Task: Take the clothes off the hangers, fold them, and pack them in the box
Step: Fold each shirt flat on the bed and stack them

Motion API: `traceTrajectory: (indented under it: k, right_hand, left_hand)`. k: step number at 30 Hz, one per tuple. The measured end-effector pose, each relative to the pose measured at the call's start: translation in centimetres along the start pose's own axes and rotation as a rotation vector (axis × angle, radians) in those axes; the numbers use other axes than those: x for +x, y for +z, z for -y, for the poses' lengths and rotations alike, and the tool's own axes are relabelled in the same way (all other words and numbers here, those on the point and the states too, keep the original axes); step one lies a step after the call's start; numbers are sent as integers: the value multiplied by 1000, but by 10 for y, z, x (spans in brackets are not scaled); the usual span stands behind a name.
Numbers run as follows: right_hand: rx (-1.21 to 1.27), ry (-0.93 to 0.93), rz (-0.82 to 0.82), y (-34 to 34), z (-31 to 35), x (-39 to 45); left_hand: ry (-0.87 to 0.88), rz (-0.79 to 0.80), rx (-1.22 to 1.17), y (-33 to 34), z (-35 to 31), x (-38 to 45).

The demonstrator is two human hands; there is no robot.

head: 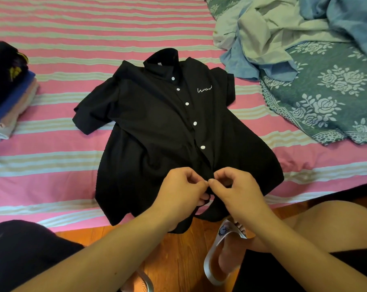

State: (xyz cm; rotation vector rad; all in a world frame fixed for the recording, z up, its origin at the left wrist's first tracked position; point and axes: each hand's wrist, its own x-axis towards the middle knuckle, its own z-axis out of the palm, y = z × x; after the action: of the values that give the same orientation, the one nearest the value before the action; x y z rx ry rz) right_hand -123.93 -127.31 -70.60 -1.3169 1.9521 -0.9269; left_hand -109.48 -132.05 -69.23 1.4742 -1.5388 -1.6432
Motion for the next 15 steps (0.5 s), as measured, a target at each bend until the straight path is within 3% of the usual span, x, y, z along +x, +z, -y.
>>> traceTrajectory:
  k: [8, 15]
  right_hand:
    - [237, 196, 33, -4, -1, -2]
    - [336, 192, 146, -14, 3, -3]
  left_hand:
    - [-23, 21, -13, 0, 1, 2]
    - [-21, 23, -4, -6, 1, 7]
